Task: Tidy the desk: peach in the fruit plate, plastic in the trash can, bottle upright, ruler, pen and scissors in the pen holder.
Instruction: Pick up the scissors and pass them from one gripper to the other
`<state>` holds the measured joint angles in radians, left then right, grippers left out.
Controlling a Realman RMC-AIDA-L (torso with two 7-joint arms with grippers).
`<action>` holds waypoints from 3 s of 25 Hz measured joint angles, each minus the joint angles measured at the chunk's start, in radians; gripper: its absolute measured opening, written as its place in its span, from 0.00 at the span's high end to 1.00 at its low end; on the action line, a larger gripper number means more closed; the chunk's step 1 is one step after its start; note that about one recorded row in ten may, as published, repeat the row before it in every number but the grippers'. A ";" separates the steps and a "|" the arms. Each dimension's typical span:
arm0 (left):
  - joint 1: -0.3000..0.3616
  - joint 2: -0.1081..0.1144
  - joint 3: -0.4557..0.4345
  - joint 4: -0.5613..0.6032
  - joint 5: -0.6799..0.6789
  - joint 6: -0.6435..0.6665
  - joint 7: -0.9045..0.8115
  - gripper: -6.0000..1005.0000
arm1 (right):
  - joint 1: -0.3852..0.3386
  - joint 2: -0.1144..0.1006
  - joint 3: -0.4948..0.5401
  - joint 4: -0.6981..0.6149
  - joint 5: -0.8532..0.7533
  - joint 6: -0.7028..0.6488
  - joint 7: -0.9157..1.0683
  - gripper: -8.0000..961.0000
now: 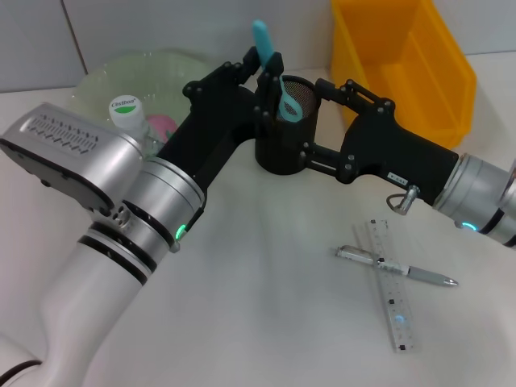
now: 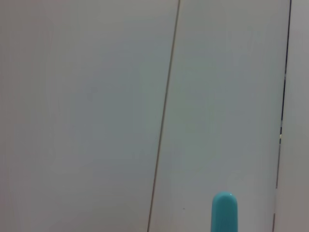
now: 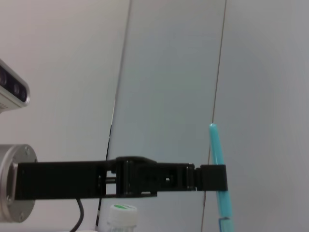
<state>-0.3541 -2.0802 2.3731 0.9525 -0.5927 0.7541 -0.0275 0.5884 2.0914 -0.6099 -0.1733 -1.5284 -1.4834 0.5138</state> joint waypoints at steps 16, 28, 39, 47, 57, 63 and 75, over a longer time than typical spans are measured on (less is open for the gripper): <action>-0.022 0.000 0.014 -0.021 -0.022 0.001 0.007 0.71 | 0.054 0.001 0.009 0.049 0.002 0.042 -0.052 0.25; -0.028 0.000 0.017 -0.025 -0.022 0.002 0.008 0.71 | 0.083 0.001 0.010 0.092 0.030 0.069 -0.104 0.26; -0.028 0.000 0.034 -0.026 -0.022 0.016 0.009 0.70 | 0.085 0.001 0.010 0.097 0.042 0.073 -0.106 0.29; -0.026 0.000 0.040 -0.026 -0.022 0.023 0.018 0.70 | 0.082 0.001 0.010 0.107 0.052 0.070 -0.106 0.45; -0.023 0.000 0.037 -0.027 -0.027 0.027 0.018 0.69 | 0.084 0.001 0.051 0.138 0.056 0.069 -0.165 0.67; -0.029 0.000 0.040 -0.028 -0.050 0.027 0.033 0.69 | 0.092 0.001 0.080 0.179 0.056 0.068 -0.232 0.68; -0.029 0.000 0.041 -0.028 -0.050 0.027 0.043 0.69 | 0.095 0.001 0.092 0.186 0.056 0.067 -0.233 0.69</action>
<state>-0.3835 -2.0801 2.4139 0.9250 -0.6428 0.7807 0.0150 0.6829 2.0923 -0.5183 0.0127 -1.4723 -1.4160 0.2803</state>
